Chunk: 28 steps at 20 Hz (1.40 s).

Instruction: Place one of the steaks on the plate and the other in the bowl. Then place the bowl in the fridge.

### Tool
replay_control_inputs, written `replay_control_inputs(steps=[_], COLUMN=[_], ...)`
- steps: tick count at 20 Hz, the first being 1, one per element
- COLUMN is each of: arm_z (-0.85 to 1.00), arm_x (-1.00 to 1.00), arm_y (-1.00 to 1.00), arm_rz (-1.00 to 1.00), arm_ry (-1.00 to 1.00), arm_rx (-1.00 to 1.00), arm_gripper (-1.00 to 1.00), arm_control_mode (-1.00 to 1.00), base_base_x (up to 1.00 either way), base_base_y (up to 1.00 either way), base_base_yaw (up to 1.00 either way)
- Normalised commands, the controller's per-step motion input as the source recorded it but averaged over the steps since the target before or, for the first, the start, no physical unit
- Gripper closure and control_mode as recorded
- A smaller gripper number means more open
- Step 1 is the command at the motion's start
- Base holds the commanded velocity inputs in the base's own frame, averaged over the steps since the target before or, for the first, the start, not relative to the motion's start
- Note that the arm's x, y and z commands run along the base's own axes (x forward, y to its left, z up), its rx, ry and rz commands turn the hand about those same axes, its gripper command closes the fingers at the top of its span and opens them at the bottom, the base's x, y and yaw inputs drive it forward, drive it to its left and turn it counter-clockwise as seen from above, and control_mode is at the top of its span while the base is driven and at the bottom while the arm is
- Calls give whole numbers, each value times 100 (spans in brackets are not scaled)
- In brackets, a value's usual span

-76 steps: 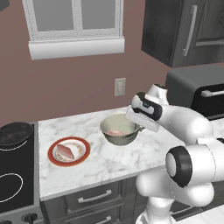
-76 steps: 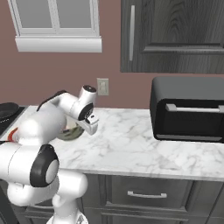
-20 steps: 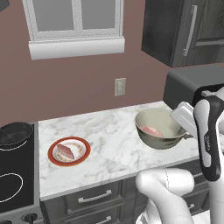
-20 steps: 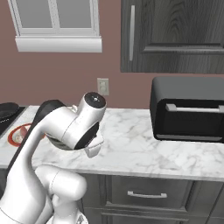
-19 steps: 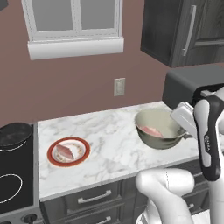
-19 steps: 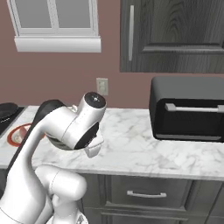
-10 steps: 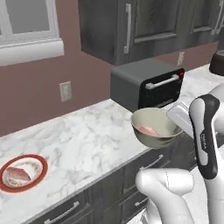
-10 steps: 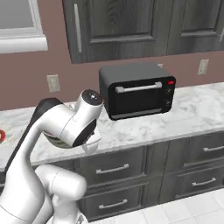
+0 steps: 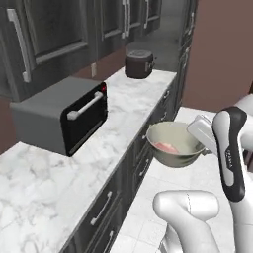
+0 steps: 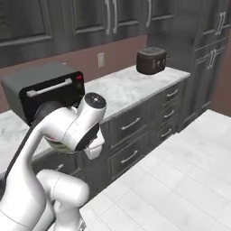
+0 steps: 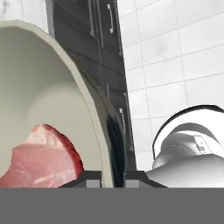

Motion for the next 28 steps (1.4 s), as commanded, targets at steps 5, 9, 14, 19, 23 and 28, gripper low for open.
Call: replay_control_inputs(steps=[5, 9, 14, 19, 23, 28], arm_z=[0, 0, 0, 0, 0, 0], arm_x=[0, 0, 0, 0, 0, 0], arm_y=[0, 0, 0, 0, 0, 0], arm_rz=[0, 0, 0, 0, 0, 0], arm_ry=[0, 0, 0, 0, 0, 0], arm_rx=[0, 0, 0, 0, 0, 0], arm_gripper=[100, 100, 100, 100, 100, 100], arm_control_mode=[100, 100, 100, 100, 100, 100], base_base_x=[4, 4, 5, -1, 0, 0], base_base_y=[-48, -46, -14, 6, 21, 20], base_base_yaw=[-85, -86, -89, -85, -81, -79])
